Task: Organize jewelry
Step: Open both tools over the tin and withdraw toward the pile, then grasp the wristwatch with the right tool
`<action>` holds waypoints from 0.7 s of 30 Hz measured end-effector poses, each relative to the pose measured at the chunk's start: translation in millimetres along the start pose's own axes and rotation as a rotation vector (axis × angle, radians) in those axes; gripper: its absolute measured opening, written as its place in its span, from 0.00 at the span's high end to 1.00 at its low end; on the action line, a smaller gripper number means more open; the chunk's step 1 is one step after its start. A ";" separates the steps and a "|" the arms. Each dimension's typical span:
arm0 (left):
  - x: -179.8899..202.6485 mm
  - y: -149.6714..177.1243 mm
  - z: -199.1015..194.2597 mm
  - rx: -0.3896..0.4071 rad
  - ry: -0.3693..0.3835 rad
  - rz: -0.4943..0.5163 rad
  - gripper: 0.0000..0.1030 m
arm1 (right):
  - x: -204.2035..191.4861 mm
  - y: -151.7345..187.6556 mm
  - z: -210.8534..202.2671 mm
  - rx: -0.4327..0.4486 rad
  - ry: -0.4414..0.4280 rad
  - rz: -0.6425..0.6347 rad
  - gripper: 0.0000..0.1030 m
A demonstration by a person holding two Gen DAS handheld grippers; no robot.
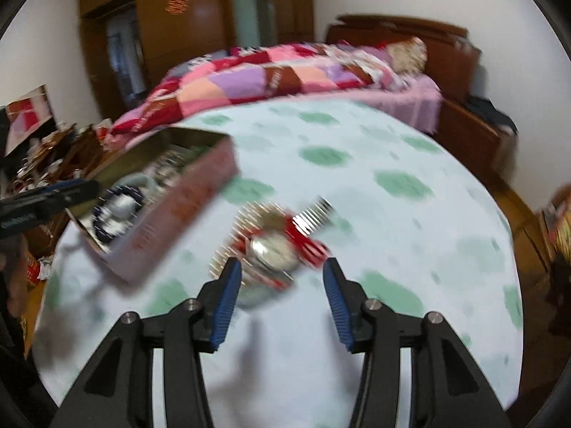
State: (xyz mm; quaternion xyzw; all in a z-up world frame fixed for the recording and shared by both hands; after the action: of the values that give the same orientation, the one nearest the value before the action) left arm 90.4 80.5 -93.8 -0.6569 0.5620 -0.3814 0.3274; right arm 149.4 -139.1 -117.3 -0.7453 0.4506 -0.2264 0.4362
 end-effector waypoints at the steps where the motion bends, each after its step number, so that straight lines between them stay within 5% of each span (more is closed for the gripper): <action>1: 3.4 1.4 0.3 -0.003 0.004 0.006 0.39 | 3.1 3.0 0.3 -0.009 0.005 0.009 0.50; 21: 33.3 14.4 -0.8 -0.025 0.040 0.065 0.39 | -5.8 -3.4 51.8 -0.105 0.017 -0.033 0.51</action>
State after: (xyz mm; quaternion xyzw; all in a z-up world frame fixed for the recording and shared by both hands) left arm 85.3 45.4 -101.4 -0.6345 0.5944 -0.3763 0.3201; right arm 185.9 -110.2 -140.8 -0.7727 0.4530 -0.2159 0.3887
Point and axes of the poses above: each gripper's, at about its wrist camera, not at the fingertips, and z roughly the way its jaws point, x to its right, y to its underside, the point moved 7 cm from there along z, roughly the way its jaws point, and after that the axes turned 13 degrees about x, right-handed, at the moved point
